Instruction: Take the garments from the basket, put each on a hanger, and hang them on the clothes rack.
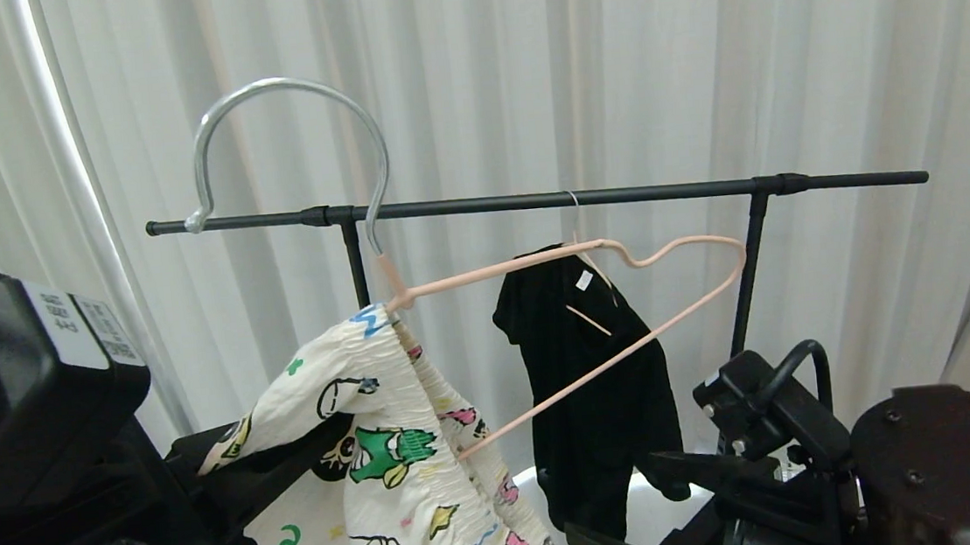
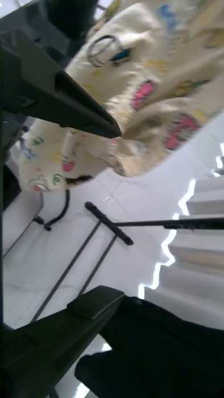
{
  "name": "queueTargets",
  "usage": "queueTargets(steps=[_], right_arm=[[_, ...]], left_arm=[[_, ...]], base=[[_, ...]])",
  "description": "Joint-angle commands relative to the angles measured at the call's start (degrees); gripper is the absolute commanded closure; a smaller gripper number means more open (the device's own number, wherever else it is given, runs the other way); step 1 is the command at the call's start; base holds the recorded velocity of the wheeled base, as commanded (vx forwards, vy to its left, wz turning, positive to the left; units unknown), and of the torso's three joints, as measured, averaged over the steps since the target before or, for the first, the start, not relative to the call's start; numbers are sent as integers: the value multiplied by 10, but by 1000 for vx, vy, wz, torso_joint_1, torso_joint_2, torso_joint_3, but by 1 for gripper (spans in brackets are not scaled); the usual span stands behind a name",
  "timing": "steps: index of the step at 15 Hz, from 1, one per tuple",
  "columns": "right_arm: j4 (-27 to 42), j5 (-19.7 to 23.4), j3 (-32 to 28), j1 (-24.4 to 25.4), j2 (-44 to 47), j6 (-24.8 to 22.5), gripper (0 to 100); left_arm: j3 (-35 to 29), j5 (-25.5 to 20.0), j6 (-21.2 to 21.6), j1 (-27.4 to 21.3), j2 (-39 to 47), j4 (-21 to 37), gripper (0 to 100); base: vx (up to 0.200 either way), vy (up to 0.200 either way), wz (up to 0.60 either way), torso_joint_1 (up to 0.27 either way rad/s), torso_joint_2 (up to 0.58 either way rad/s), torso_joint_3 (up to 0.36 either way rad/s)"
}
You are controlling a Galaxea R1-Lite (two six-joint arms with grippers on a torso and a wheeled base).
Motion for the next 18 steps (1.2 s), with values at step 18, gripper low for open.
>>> queueTargets(steps=[18], right_arm=[[-16, 54, -32, 28, 99, -29, 0]], left_arm=[[-17, -2, 7, -13, -19, 0, 100]], base=[[0, 0, 0, 0, 0, 0]])
